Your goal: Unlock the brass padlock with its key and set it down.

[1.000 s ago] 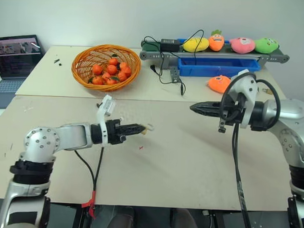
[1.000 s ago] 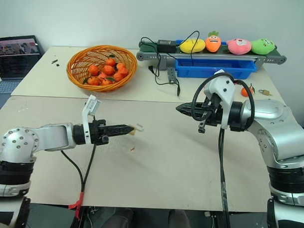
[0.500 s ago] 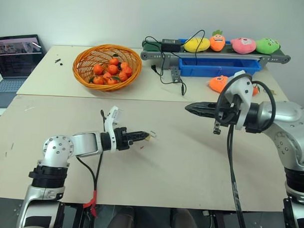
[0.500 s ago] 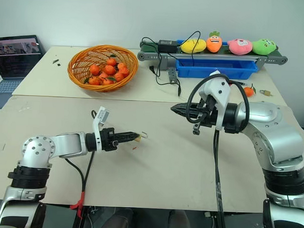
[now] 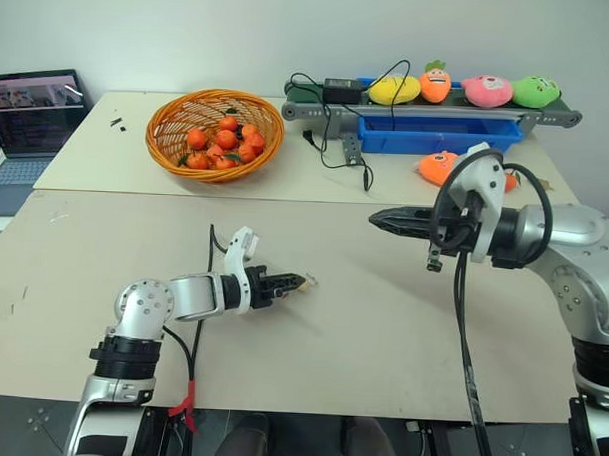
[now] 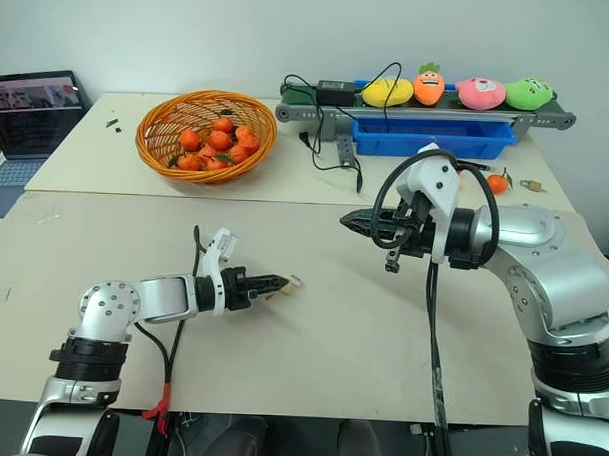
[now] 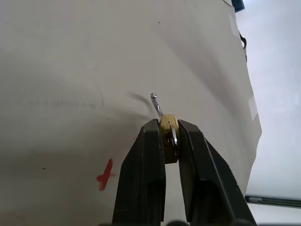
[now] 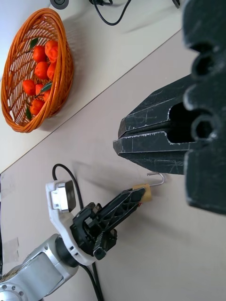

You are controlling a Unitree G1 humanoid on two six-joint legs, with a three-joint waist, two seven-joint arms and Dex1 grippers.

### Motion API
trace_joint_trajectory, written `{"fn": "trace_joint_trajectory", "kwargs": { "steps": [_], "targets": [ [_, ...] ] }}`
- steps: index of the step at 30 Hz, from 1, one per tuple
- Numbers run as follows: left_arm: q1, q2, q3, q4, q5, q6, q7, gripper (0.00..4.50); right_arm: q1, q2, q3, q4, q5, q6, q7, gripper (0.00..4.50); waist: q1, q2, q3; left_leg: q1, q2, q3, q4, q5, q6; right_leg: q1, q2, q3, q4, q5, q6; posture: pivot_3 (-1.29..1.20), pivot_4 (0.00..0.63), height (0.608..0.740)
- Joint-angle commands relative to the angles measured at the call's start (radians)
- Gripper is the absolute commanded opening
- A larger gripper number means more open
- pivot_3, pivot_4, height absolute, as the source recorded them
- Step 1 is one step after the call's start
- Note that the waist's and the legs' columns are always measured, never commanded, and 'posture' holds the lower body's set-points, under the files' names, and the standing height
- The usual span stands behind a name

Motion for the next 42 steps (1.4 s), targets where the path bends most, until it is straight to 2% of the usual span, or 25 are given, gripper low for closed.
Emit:
{"fn": "trace_joint_trajectory", "kwargs": {
  "steps": [1,6,8,9,11,17,23,24,25,27,35,36,40,42],
  "targets": [
    [-0.003,-0.011,0.018,-0.004,0.018,0.027,-0.019,1.59,-0.006,-0.016,-0.044,-0.039,0.014,-0.003,-0.004,0.00,-0.001,0.000,0.000,0.000,0.000,0.000,0.000,0.000,0.000,0.000,0.000,0.000,0.000,0.000,0.000,0.00,0.150,0.740],
    [-0.001,0.029,0.048,-0.020,0.034,0.068,-0.032,3.41,0.000,-0.019,-0.047,-0.042,0.016,-0.003,-0.004,0.00,-0.002,0.000,0.000,0.000,0.000,0.000,0.000,0.000,0.000,0.000,0.000,0.000,0.000,0.000,0.000,0.00,0.150,0.740],
    [0.004,0.058,0.060,-0.035,0.048,0.082,-0.047,4.00,0.004,-0.019,-0.046,-0.042,0.016,-0.005,-0.002,0.00,-0.004,0.000,0.000,0.001,0.000,0.000,0.000,0.000,0.000,0.000,0.000,0.000,0.000,0.000,0.000,0.00,0.150,0.740],
    [0.008,0.092,0.064,-0.048,0.071,0.084,-0.060,4.43,0.006,-0.019,-0.046,-0.040,0.015,-0.007,-0.001,0.00,-0.004,0.000,0.000,0.001,0.001,0.000,0.000,0.000,0.000,0.000,0.000,0.000,0.000,0.000,0.000,0.00,0.150,0.740],
    [0.020,0.178,0.048,-0.077,0.135,0.076,-0.106,4.48,0.006,-0.017,-0.043,-0.035,0.014,-0.011,0.003,0.00,-0.010,0.000,0.000,0.002,0.001,0.000,0.000,0.000,0.000,0.000,0.000,0.000,0.001,0.000,0.000,0.00,0.150,0.740],
    [0.028,0.353,0.018,-0.117,0.251,0.013,-0.308,4.48,-0.001,-0.009,-0.031,-0.012,0.013,-0.018,0.020,0.00,-0.016,0.000,0.000,0.005,0.001,0.000,-0.001,-0.001,0.002,0.002,0.001,0.001,0.001,0.000,0.000,0.00,0.150,0.740],
    [-0.012,0.428,0.005,-0.185,0.323,-0.113,-0.545,4.48,0.002,-0.003,-0.037,0.002,0.013,-0.015,0.020,0.00,-0.008,0.000,0.000,0.002,0.001,0.000,-0.002,-0.001,0.001,0.001,0.001,0.000,0.000,0.000,0.000,0.00,0.150,0.740],
    [-0.022,0.429,0.001,-0.191,0.340,-0.132,-0.564,4.50,0.004,-0.002,-0.040,0.002,0.015,-0.014,0.019,0.56,-0.004,0.000,0.000,0.002,0.001,0.000,-0.002,-0.001,0.001,0.001,0.001,0.000,-0.001,0.000,0.000,0.00,0.150,0.740],
    [-0.033,0.428,-0.001,-0.202,0.352,-0.150,-0.584,4.50,0.008,-0.003,-0.044,-0.002,0.022,-0.008,0.019,0.73,-0.002,0.000,0.000,0.001,0.001,0.000,-0.001,-0.001,0.001,0.000,0.001,0.000,-0.001,0.000,0.000,0.00,0.150,0.740],
    [-0.052,0.429,0.004,-0.234,0.359,-0.175,-0.634,4.50,0.015,-0.003,-0.052,-0.011,0.033,0.001,0.015,1.39,0.001,0.000,0.000,0.000,0.001,0.000,-0.002,-0.001,0.001,0.000,0.001,-0.001,-0.001,0.000,0.000,0.00,0.150,0.740],
    [-0.092,0.476,0.012,-0.312,0.390,-0.236,-0.792,4.50,0.043,-0.014,-0.085,-0.047,0.091,0.045,-0.003,4.25,-0.004,0.000,0.000,-0.002,0.002,0.000,-0.002,-0.001,0.002,-0.001,0.001,-0.001,-0.002,0.000,0.000,0.00,0.150,0.740],
    [-0.094,0.490,0.001,-0.315,0.408,-0.244,-0.808,4.50,0.047,-0.017,-0.089,-0.052,0.099,0.052,-0.002,4.44,-0.004,0.000,0.000,-0.002,0.002,0.000,-0.001,-0.001,0.002,-0.001,0.001,-0.001,-0.002,0.000,0.000,0.00,0.150,0.740],
    [-0.102,0.499,0.015,-0.312,0.405,-0.239,-0.845,4.50,0.058,-0.031,-0.102,-0.065,0.128,0.079,0.000,4.44,-0.002,0.000,0.000,-0.001,0.001,0.001,-0.001,-0.002,0.003,-0.001,0.001,-0.001,-0.001,0.000,0.000,0.00,0.150,0.740],
    [-0.098,0.506,0.003,-0.328,0.446,-0.270,-0.848,4.50,0.063,-0.040,-0.104,-0.067,0.124,0.084,-0.007,4.44,-0.001,0.000,0.000,-0.002,0.001,0.001,-0.001,-0.004,0.006,-0.001,0.001,-0.002,-0.001,0.000,0.000,0.00,0.150,0.740]
  ]
}}
